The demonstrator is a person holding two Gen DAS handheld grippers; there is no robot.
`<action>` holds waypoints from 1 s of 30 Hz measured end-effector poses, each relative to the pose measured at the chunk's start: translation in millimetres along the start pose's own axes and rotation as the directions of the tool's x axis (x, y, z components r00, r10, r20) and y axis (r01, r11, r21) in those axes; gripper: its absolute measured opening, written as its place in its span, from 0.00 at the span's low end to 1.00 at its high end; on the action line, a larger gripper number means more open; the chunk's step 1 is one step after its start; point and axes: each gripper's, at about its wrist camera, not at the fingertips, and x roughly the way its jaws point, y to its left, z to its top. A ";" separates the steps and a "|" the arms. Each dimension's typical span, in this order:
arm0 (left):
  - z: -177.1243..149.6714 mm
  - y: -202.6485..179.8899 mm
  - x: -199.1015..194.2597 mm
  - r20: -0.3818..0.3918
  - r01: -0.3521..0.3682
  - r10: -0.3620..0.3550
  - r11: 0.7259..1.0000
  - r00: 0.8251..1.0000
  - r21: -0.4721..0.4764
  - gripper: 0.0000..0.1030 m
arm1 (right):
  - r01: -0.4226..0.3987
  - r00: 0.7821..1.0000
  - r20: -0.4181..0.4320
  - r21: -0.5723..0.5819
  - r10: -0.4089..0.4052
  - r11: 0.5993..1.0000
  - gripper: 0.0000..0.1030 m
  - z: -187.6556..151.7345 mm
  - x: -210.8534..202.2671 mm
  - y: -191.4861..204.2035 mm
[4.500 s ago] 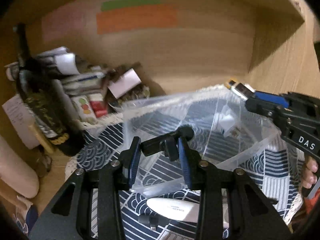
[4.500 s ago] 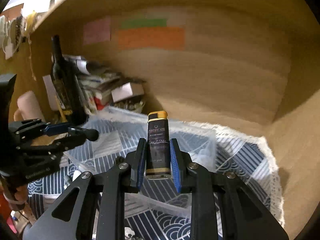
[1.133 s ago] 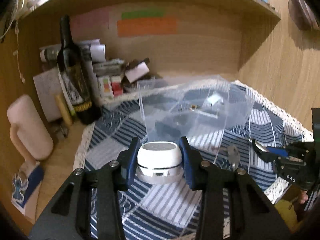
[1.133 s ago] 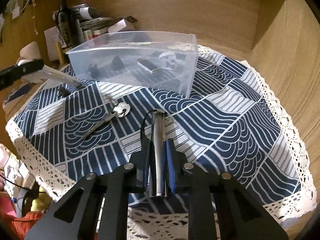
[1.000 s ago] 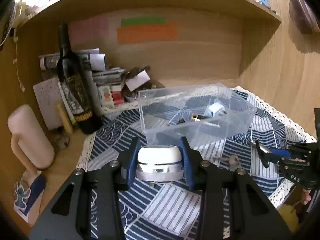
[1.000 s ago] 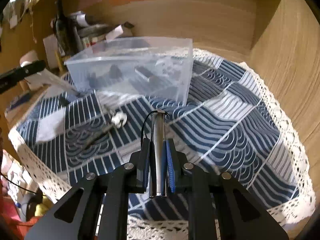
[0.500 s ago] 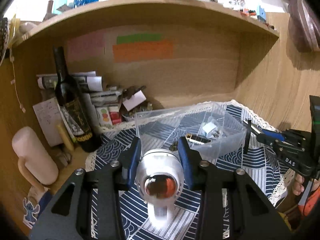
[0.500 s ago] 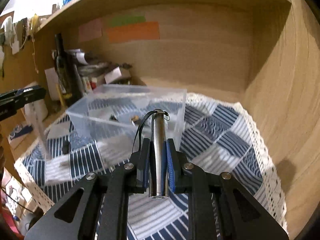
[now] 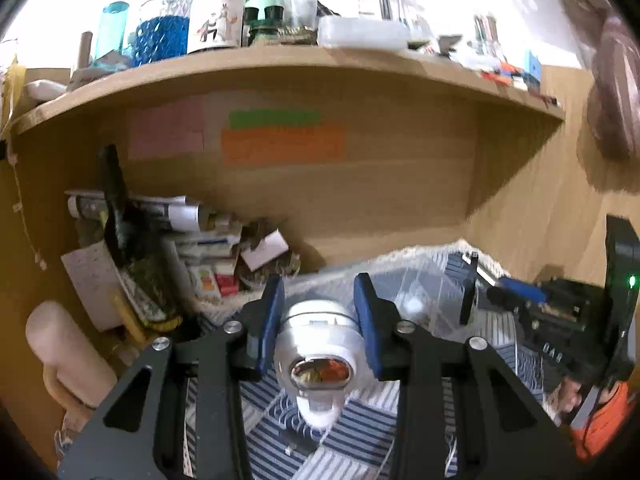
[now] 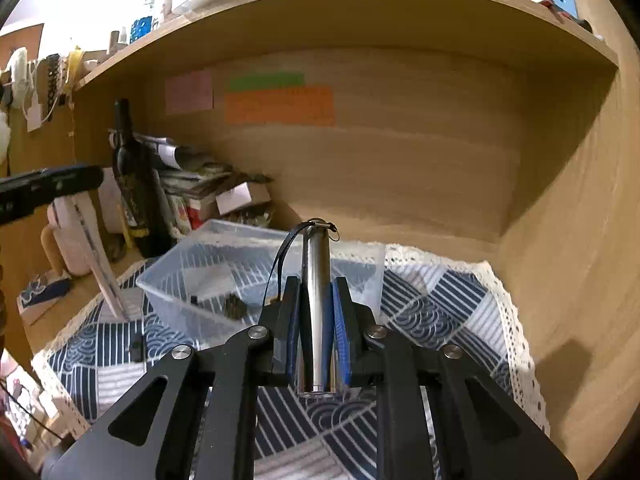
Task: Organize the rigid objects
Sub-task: 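Drop the device into the box with left tool while right tool releases the cylinder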
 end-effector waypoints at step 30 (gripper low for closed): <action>-93.7 27.4 77.4 -0.300 -0.008 0.005 1.000 0.954 -0.010 0.56 | -0.053 0.957 -0.289 -0.073 0.029 0.996 0.14 -12.7 116.7 11.0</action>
